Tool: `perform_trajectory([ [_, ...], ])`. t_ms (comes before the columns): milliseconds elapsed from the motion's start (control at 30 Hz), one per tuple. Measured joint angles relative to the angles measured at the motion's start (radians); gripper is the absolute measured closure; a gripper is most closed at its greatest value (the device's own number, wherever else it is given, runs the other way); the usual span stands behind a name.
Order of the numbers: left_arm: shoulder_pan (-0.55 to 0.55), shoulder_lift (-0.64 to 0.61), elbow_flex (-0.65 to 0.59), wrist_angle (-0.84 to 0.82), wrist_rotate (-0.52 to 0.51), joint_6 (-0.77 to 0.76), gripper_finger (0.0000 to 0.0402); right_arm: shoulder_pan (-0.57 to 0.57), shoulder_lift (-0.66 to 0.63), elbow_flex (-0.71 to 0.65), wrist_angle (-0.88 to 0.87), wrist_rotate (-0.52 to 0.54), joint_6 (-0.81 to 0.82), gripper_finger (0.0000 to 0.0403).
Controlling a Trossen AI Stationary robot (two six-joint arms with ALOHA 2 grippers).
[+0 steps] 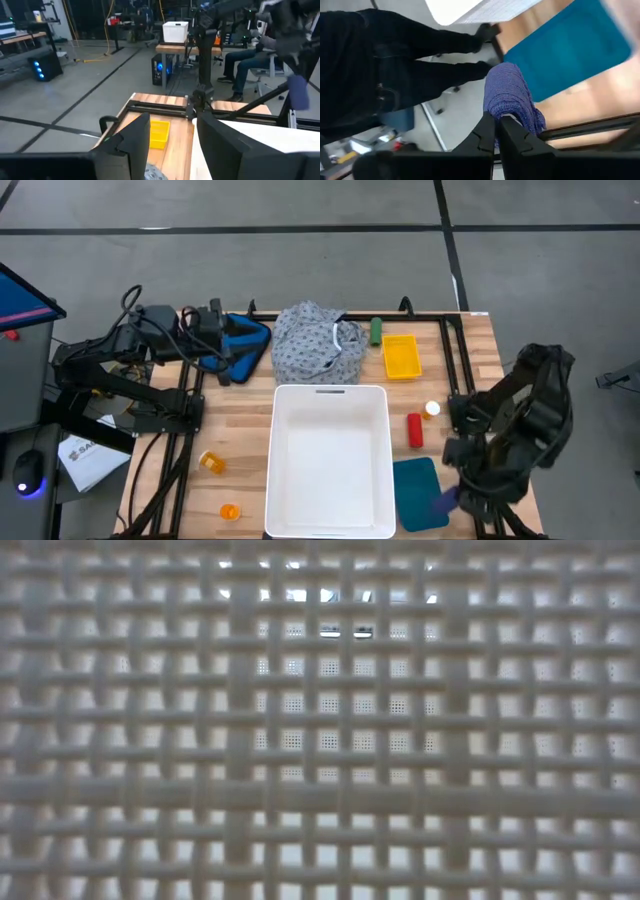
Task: Pick & place medical supplies in basket/bin
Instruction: Put the blue bandage into the blue bin
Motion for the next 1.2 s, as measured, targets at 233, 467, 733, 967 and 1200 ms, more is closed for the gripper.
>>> perform_trajectory([
  [233, 0.000, 0.016, 0.001, 0.024, -0.041, 0.019, 0.0247, 0.042, 0.000, -0.186, 0.194, 0.035, 0.163, 0.0401],
  [467, 0.000, 0.040, 0.001, 0.038, -0.040, 0.019, 0.0247, 0.080, -0.001, -0.305, 0.185, 0.078, 0.304, 0.0401],
  [733, 0.000, 0.060, 0.000, 0.061, -0.040, 0.019, 0.0247, 0.078, 0.065, -0.365, 0.199, 0.079, 0.378, 0.0401],
  [967, 0.000, 0.068, 0.000, 0.085, -0.040, 0.019, 0.0247, 0.079, 0.168, -0.365, 0.210, 0.053, 0.380, 0.0402],
  [1200, 0.000, 0.075, 0.000, 0.086, -0.052, 0.019, 0.0247, 0.079, 0.245, -0.365, 0.217, 0.048, 0.380, 0.0403],
])
